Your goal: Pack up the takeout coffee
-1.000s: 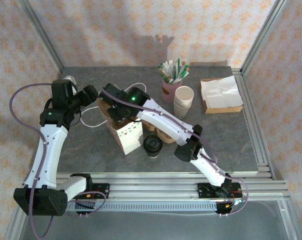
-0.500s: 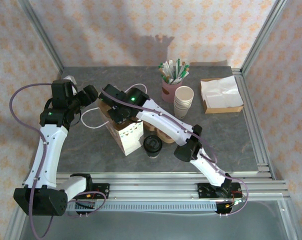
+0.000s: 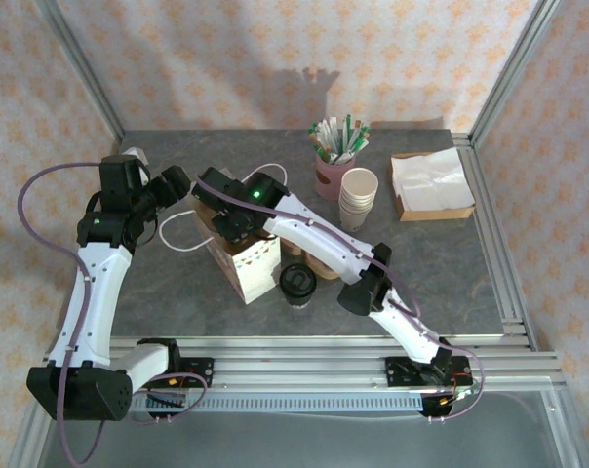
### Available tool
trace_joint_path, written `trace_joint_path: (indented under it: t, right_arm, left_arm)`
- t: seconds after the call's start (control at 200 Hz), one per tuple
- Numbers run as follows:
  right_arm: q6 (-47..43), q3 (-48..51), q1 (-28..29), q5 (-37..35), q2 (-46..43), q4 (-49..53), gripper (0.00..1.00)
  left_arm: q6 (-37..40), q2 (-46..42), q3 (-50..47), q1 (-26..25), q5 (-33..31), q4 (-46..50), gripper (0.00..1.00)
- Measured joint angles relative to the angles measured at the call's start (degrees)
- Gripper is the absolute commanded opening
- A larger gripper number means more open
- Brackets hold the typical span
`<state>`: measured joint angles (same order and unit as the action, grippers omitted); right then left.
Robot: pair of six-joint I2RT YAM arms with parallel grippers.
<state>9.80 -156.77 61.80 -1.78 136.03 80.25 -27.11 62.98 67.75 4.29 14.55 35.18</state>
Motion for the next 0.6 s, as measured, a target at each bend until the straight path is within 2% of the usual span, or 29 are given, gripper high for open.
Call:
trace_joint_path:
  t: [0.596]
  right_arm:
    - [-0.9,0.0,-0.3,2.3,2.1,1.0,0.23]
  left_arm:
    - [0.0,0.0,0.0,0.4,0.0,0.1,0.8]
